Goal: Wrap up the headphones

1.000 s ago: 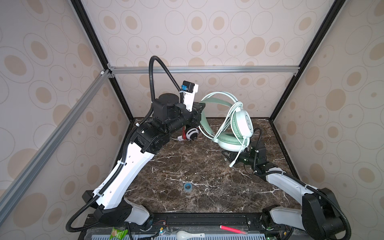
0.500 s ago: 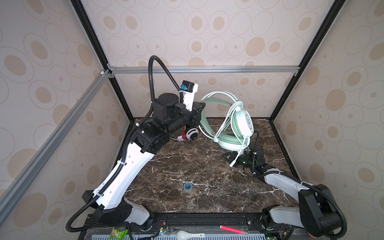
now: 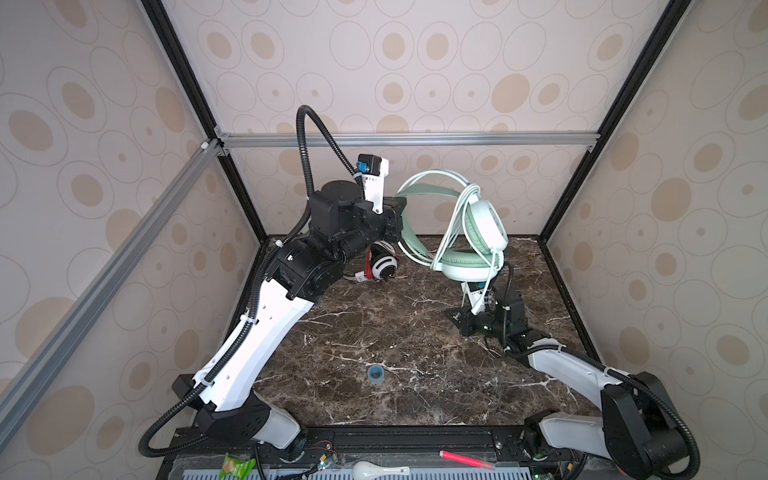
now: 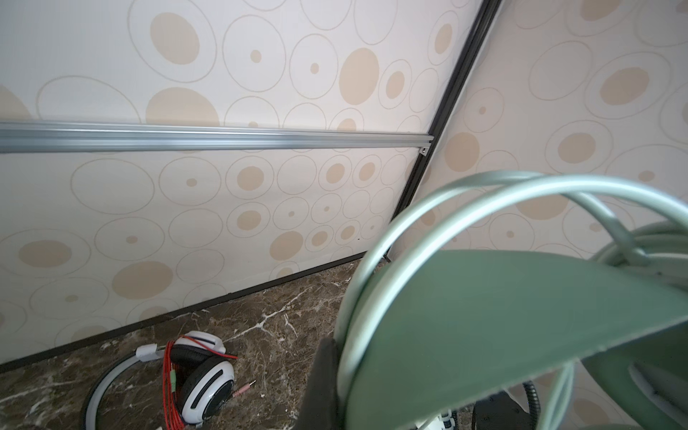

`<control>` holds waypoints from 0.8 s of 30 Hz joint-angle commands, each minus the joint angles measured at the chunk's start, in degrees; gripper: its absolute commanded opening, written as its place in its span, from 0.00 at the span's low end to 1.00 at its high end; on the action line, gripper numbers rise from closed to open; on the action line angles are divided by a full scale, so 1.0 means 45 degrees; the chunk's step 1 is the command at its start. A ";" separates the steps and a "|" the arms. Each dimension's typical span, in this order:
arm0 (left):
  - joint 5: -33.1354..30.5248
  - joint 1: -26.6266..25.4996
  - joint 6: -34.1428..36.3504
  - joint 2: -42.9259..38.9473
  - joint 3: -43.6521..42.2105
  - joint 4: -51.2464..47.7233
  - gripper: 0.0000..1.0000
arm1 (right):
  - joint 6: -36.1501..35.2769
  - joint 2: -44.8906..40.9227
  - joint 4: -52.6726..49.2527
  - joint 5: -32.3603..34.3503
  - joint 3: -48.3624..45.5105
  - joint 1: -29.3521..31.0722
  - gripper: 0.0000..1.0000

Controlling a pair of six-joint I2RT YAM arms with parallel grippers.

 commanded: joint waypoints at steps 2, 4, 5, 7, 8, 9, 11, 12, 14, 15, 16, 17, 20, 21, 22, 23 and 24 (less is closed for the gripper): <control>-0.1270 0.0116 -0.3197 0.0343 0.1806 0.0611 0.00 | -0.0297 -0.0307 -0.1056 0.1417 0.0460 0.0887 0.00; -0.1653 0.0100 -0.3719 0.0431 0.1762 0.0656 0.00 | -0.0225 -0.0435 -0.1228 0.2108 0.0538 0.1368 0.00; -0.1886 0.0113 -0.3872 0.0433 0.1617 0.0786 0.00 | -0.0197 -0.0478 -0.1287 0.2429 0.0551 0.1616 0.00; -0.2448 0.0099 -0.4069 0.0461 0.1401 0.0963 0.00 | -0.0142 -0.0568 -0.1385 0.3048 0.0574 0.2143 0.00; -0.2734 0.0125 -0.4102 0.0532 0.1409 0.1025 0.00 | -0.0196 -0.0594 -0.1551 0.3352 0.0627 0.2455 0.00; -0.2918 0.0153 -0.4159 0.0638 0.1454 0.1093 0.00 | -0.0286 -0.0620 -0.1799 0.3605 0.0742 0.2771 0.00; -0.3108 0.0212 -0.4213 0.0925 0.1635 0.1219 0.00 | -0.0430 -0.0755 -0.2268 0.4094 0.0946 0.3372 0.00; -0.3180 0.0232 -0.4195 0.1101 0.1794 0.1224 0.00 | -0.0482 -0.0825 -0.2424 0.4303 0.0971 0.3632 0.00; -0.3361 0.0307 -0.4087 0.1513 0.2135 0.1186 0.00 | -0.0632 -0.1005 -0.2906 0.4797 0.1103 0.4207 0.00; -0.3405 0.0343 -0.4058 0.1660 0.2179 0.1243 0.00 | -0.0706 -0.1081 -0.3138 0.5009 0.1172 0.4442 0.00; -0.3408 0.0440 -0.4002 0.1836 0.2190 0.1324 0.00 | -0.0746 -0.1161 -0.3319 0.5146 0.1207 0.4609 0.00; -0.3455 0.0507 -0.3924 0.1973 0.2193 0.1390 0.00 | -0.0727 -0.1250 -0.3440 0.5299 0.1207 0.4810 0.00; -0.3750 0.0748 -0.3498 0.2333 0.2099 0.1543 0.00 | -0.0750 -0.1493 -0.3811 0.5672 0.1278 0.5415 0.00; -0.3904 0.0829 -0.3232 0.2416 0.1976 0.1648 0.00 | -0.0746 -0.1529 -0.3964 0.5738 0.1339 0.5629 0.00; -0.4087 0.0856 -0.3039 0.2452 0.1829 0.1800 0.00 | -0.0720 -0.1543 -0.4079 0.5760 0.1378 0.5793 0.00; -0.4195 0.0919 -0.2870 0.2462 0.1587 0.2046 0.00 | -0.0709 -0.1554 -0.4185 0.5796 0.1411 0.6031 0.00; -0.4297 0.0990 -0.2612 0.2460 0.1310 0.2375 0.00 | -0.0705 -0.1577 -0.4279 0.5828 0.1435 0.6298 0.00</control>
